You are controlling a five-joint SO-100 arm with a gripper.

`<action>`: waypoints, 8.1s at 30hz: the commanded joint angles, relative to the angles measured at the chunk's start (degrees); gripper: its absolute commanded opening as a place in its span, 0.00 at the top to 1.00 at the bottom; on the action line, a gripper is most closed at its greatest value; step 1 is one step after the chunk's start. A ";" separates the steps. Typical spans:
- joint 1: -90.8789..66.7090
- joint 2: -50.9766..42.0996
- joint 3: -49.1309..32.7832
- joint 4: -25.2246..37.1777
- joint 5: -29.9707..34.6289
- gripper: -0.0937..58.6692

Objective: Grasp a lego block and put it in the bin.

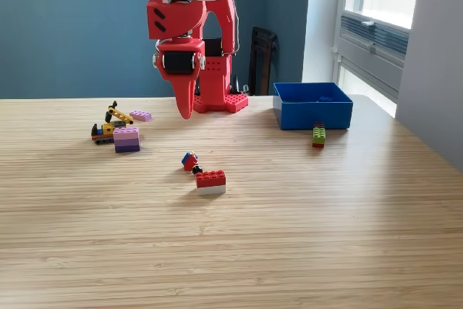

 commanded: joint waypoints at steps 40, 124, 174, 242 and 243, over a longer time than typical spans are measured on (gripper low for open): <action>40.78 23.73 9.84 -5.54 -35.86 1.00; 34.28 13.01 22.06 -26.81 63.46 0.31; 34.45 13.10 36.39 -43.51 61.52 0.95; 26.63 12.57 15.91 -34.10 24.52 0.35; 26.37 12.57 16.44 -34.89 24.87 0.35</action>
